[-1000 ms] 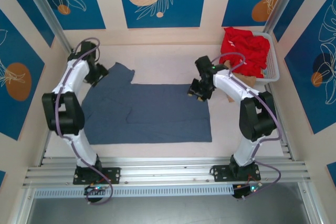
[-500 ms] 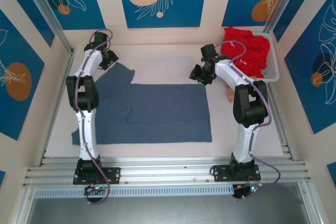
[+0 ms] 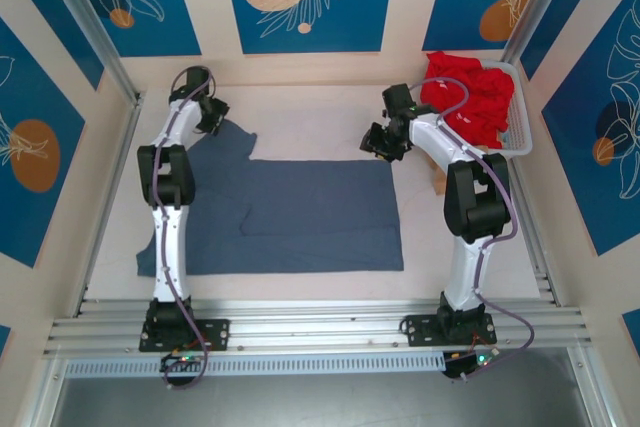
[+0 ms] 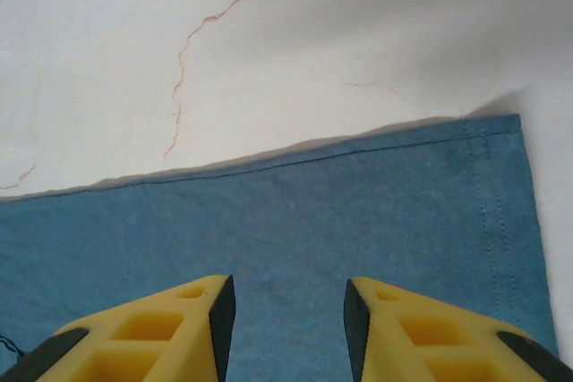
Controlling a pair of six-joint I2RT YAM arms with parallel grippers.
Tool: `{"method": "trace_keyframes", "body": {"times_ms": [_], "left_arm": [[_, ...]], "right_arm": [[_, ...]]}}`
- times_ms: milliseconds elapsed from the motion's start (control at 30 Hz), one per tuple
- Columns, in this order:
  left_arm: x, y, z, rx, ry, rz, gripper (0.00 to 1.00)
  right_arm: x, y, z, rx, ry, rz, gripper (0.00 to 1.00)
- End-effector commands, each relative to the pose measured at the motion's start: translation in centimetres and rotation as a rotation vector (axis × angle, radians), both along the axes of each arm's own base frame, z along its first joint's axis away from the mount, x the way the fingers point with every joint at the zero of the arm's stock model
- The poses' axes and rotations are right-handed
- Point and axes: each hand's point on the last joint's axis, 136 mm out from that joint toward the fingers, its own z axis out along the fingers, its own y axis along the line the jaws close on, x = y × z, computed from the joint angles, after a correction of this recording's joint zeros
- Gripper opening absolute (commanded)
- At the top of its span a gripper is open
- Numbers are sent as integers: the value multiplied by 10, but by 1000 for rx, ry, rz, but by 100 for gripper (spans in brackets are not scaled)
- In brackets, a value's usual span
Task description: Fold and stack the t-shirts
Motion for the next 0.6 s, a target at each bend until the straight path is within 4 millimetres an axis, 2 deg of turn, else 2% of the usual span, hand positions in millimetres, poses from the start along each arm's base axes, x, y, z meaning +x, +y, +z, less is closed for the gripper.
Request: {"method": "trace_keyframes", "body": {"times_ms": [0, 233, 400, 567], "left_arm": [[15, -6, 11, -75, -50, 74, 47], [4, -6, -5, -117, 24, 150, 41], [3, -16, -15, -168, 53, 166, 40], [-17, -20, -37, -176, 171, 182, 31]], "right_arm": [[-11, 1, -6, 19, 31, 11, 39], [-13, 2, -9, 25, 43, 8, 38], [-12, 0, -11, 18, 53, 5, 37], [-13, -1, -14, 13, 64, 2, 37]]}}
